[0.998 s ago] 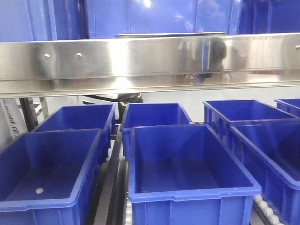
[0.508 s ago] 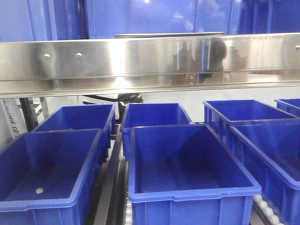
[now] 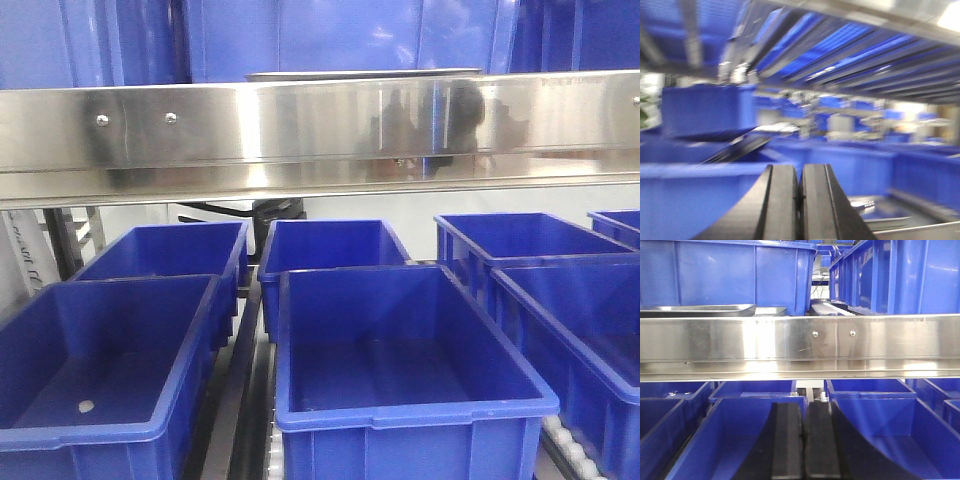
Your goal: Stack silver trays without gaps
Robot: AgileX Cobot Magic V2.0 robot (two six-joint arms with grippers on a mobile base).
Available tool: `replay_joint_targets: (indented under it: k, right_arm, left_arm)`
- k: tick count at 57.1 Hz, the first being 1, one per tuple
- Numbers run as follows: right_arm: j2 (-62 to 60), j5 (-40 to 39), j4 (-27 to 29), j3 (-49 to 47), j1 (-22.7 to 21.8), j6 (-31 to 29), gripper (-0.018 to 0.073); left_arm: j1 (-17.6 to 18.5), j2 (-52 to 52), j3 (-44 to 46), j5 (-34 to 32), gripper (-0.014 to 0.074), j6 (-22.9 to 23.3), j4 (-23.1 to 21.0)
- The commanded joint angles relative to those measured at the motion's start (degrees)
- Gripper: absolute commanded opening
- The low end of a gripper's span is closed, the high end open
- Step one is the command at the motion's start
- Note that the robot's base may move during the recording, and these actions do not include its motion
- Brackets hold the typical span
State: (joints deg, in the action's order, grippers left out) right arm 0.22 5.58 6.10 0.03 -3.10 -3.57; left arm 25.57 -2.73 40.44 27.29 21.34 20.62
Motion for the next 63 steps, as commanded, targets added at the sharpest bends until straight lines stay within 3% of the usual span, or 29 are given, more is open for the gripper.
replay_joint_targets:
  k: [1,6,15,19,33,48,55,63]
  right_arm:
    - [-0.2,-1.3,0.2,0.0,0.2,-0.5,-0.008]
    - [-0.2,-1.3,0.2,0.0,0.2,-0.5,-0.008]
    - [-0.2,-1.3,0.2,0.0,0.2,-0.5,-0.008]
    - [-0.2,-1.3,0.2,0.0,0.2,-0.5,-0.008]
    - [-0.2,-1.3,0.2,0.0,0.2,-0.5,-0.008]
    - [-0.2,-1.3,0.2,0.0,0.2,-0.5,-0.008]
    - [-0.2,-1.3,0.2,0.0,0.2,-0.5,-0.008]
    - [-0.2,-1.3,0.2,0.0,0.2,-0.5,-0.008]
  left_arm:
    - [-6.0,0.2,-2.7,-1.5,-0.0019,-0.4,-3.0]
    - [-12.7,0.2,-6.6,-3.7,-0.0019,-1.1,-6.8]
    - [-22.0,0.2,-15.6,-9.7,-0.0019,-13.4,-18.4]
    - [-24.4,0.2,-19.5,-10.8,-0.0019,-15.4,-20.2]
    - [-24.6,0.2,-32.1,-17.2,-0.0019,-18.8,-19.8]
    - [-24.6,0.5,-40.4,-29.6,-0.0019,-18.8,-14.7]
    - [-24.6,2.7,-40.4,-25.0,-0.0019,-18.8,-12.9]
    - [-23.9,2.7,-40.4,-24.1,-0.0019,-18.8,-12.9]
